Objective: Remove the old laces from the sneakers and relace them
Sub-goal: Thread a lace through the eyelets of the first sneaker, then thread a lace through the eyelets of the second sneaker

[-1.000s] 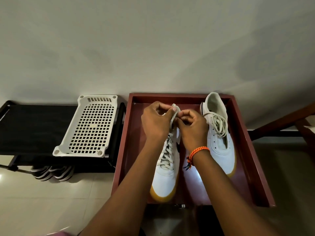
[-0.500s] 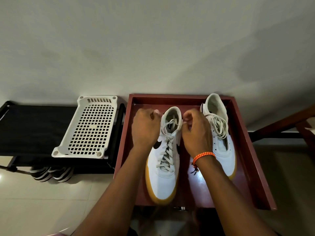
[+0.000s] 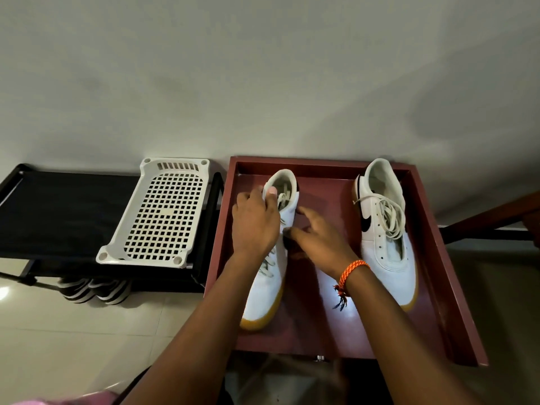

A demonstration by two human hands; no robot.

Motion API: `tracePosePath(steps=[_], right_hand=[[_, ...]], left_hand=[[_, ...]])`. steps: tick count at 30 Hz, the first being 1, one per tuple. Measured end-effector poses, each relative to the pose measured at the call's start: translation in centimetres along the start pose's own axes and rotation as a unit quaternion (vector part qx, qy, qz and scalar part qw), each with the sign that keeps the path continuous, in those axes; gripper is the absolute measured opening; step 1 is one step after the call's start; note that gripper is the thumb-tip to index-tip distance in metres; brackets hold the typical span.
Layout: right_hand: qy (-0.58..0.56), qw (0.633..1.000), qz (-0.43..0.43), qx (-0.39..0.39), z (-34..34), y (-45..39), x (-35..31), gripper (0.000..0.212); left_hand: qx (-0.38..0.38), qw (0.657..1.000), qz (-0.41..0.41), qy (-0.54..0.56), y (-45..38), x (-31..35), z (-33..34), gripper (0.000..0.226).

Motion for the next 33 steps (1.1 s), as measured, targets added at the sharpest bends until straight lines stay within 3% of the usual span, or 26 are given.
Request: tracePosePath(steps=[4,11,14,18,20,28,31,33], right_hand=[[0.027,0.998,-0.054,-0.026,1.8,0.1,0.2,0.055],[0.019,0.996,-0.056,-0.060,2.3,-0.2,1.1,0.074],[0.051,0.995,-0.072,-0.038,1.8,-0.1,1.3,0.061],[0.106,0.982,-0.128,0.085,0.2,-0.1,1.4,0.040],[0.120,0.973,-0.149,0.129,-1.1,0.0,1.2,0.033],[0.201,0.899,-0.242,0.304,-8.3,2.1,-0.1,0.020],[0.200,0.891,-0.211,0.350,-11.8,2.8,0.4,0.018],[0.205,0.895,-0.150,0.366,-13.9,3.1,1.6,0.023]], left_hand=[[0.050,0.999,0.002,-0.004,-0.3,-0.5,-0.8,0.070],[0.071,0.996,-0.041,-0.019,-0.3,-0.9,-1.7,0.052],[0.106,0.993,-0.052,-0.023,0.5,-0.2,-1.5,0.048],[0.216,0.969,0.059,-0.103,2.2,2.8,-0.9,0.031],[0.230,0.961,0.106,-0.112,2.6,4.1,-0.3,0.025],[0.140,0.969,0.155,-0.130,4.3,7.0,4.5,0.017],[0.096,0.975,0.164,-0.114,4.8,7.9,6.5,0.018],[0.024,0.984,0.172,-0.043,4.8,8.0,8.6,0.022]])
Point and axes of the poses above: each hand's wrist, its own y-axis away from the middle knuckle, its own z-axis out of the palm, x = y × z, the point moved 2 cm from there along -y, towards the middle knuckle, and after that the axes turned 6 degrees about -y, right-handed, at the moved point
